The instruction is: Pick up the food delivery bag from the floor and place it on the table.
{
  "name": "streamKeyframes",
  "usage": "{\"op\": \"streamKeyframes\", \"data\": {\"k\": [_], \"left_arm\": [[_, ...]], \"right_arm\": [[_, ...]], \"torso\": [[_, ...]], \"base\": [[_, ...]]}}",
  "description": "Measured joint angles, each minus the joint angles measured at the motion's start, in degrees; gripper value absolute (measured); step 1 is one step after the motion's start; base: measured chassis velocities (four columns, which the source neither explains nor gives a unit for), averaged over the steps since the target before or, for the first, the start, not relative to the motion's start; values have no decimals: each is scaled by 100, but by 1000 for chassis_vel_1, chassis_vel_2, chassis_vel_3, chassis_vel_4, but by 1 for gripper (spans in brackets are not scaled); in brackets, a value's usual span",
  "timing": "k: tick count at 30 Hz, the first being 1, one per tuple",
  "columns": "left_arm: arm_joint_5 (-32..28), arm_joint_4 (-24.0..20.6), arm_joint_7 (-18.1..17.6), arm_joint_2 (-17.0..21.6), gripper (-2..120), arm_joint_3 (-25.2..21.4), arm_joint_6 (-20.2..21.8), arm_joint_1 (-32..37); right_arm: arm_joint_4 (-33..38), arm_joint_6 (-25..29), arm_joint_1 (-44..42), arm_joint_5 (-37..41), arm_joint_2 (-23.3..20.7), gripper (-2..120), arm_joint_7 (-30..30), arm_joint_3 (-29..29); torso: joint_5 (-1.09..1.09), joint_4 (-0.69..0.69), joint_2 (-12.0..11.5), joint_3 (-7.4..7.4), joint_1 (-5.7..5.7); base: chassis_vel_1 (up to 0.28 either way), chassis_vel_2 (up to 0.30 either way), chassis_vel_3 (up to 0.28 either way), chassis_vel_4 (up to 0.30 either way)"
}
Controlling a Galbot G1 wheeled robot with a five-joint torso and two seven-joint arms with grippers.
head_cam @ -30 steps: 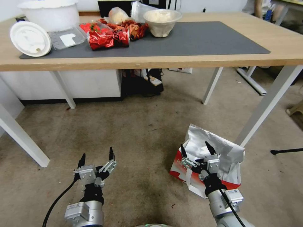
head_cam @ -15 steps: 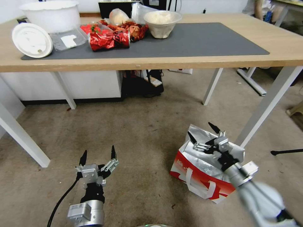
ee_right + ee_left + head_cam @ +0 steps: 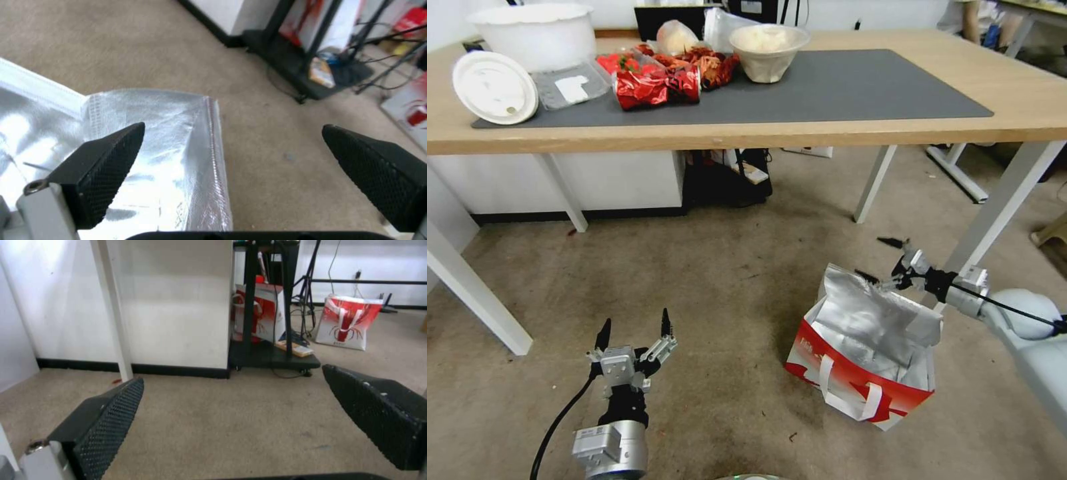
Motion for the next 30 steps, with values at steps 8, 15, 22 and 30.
{"op": "streamKeyframes", "data": {"k": [8,15,22,30], "left_arm": [[-83,92,-22,2,100,-30,-1,-62],[-126,193,-72,-3,100,-41,-34,-113],[-202,211,-100,14,100,-56,-41,-143],[-260,233,-111,27,100,-63,-36,-168]], "right_arm": [[-732,0,748,-242,316,100,-173,-603],[-1369,-93,1089,-561,584,95,-719,-752],[-1796,-107,1221,-541,743,72,-871,-820],[-2030,-57,1283,-483,865,42,-988,-814]], "torso": [[2,2,4,0,0],[2,1,6,0,0],[3,0,8,0,1],[2,1,10,0,1]], "base": [[0,0,0,0],[0,0,0,0],[0,0,0,0],[0,0,0,0]]}}
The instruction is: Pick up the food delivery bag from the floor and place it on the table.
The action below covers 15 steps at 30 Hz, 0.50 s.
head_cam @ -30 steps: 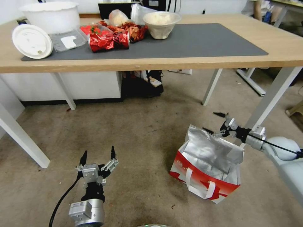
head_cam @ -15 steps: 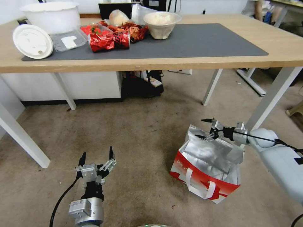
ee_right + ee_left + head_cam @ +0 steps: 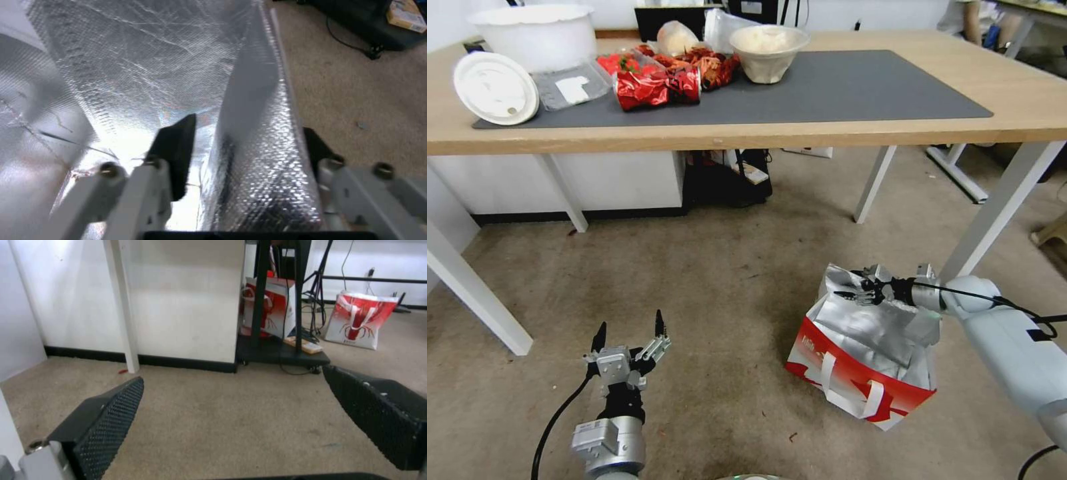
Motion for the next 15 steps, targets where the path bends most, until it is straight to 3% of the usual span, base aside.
{"op": "streamKeyframes", "data": {"k": [5,6,10,15], "left_arm": [[-16,7,-5,2,100,-2,6,-17],[-22,9,-10,2,100,-3,7,-21],[-29,20,-15,-5,100,-4,8,-26],[-33,10,-17,-8,100,-16,9,-21]], "right_arm": [[-40,8,36,35,0,28,-8,-30],[-58,12,54,48,-1,19,-10,-46],[-89,33,96,100,-20,5,-21,-95],[-18,53,96,273,-63,0,-82,-92]], "torso": [[0,0,0,0,0],[0,0,0,0,0],[1,0,1,0,0],[0,1,1,0,1]], "base": [[0,0,0,0],[0,0,0,0],[0,0,0,0],[0,0,0,0]]}}
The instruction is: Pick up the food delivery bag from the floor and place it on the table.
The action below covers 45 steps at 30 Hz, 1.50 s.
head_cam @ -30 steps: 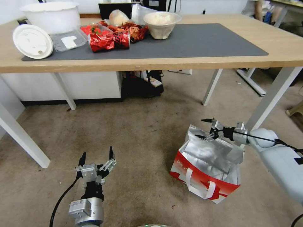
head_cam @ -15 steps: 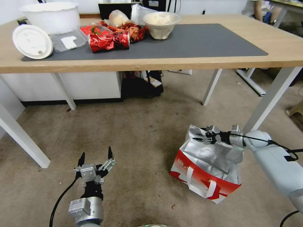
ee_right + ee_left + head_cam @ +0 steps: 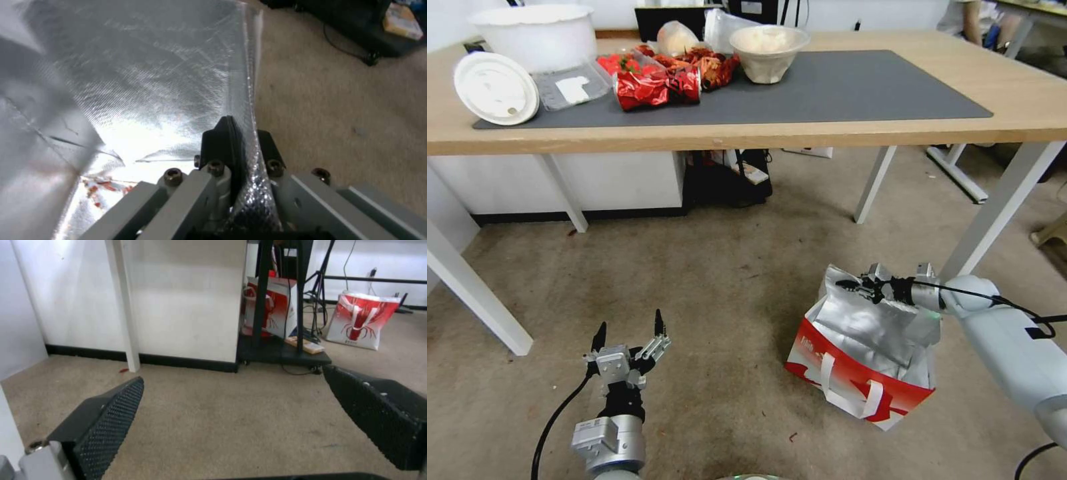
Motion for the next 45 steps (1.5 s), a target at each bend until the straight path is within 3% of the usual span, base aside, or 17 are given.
{"op": "streamKeyframes", "data": {"k": [10,13,22,31,45], "left_arm": [[-158,-181,33,13,100,-47,125,24],[-180,-274,39,6,100,-48,164,26],[-177,-436,24,-9,100,-79,173,108],[-92,-537,20,-97,100,-96,189,155],[-84,-569,25,-126,100,-130,166,176]], "right_arm": [[1295,-101,-752,1283,-383,0,31,406],[2134,-320,-1386,2010,-624,0,21,633],[3559,-1055,-2190,3466,-957,0,-193,955],[4264,-1895,-2458,4398,-944,0,-533,1047],[4388,-2503,-2471,4803,-774,0,-1118,1028]], "torso": [[-1,0,1,-1,0],[1,-2,1,0,0],[-1,0,2,-1,0],[-1,0,2,-1,0],[0,0,2,-1,0]], "base": [[0,0,0,0],[0,0,0,0],[0,0,0,0],[0,0,0,0],[0,0,0,0]]}}
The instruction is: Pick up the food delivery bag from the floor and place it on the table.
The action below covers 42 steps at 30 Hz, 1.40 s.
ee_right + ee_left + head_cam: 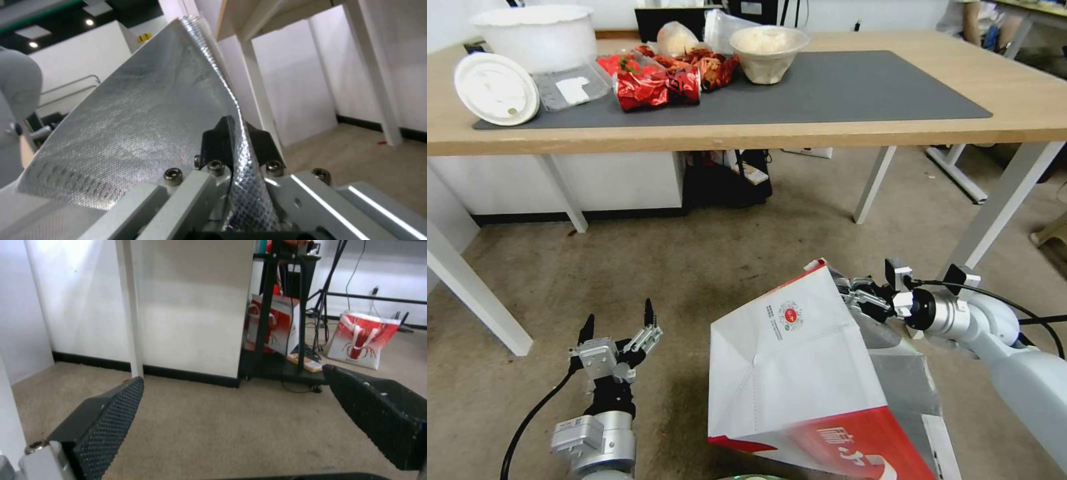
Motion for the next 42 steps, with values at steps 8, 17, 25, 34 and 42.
{"op": "streamKeyframes", "data": {"k": [8,17,25,34,42], "left_arm": [[-8,41,-2,34,100,-9,-62,-34],[-23,46,-99,67,100,6,-71,-51],[-151,40,-90,91,100,45,-140,-62],[-165,36,-92,101,100,53,-122,-72],[-143,2,-100,95,100,47,-118,-42]], "right_arm": [[115,-42,-70,7,98,0,-38,-8],[233,-41,-163,-31,181,0,41,-16],[371,-32,-296,-72,226,0,80,-16],[544,-41,-385,2,174,0,116,3],[606,-50,-404,19,170,0,129,5]], "torso": [[0,0,0,0,0],[0,0,0,0,0],[1,0,78,74,0],[0,0,332,314,14],[0,0,523,471,52]], "base": [[0,0,0,0],[0,0,0,0],[0,0,0,0],[0,0,0,0],[0,0,0,0]]}}
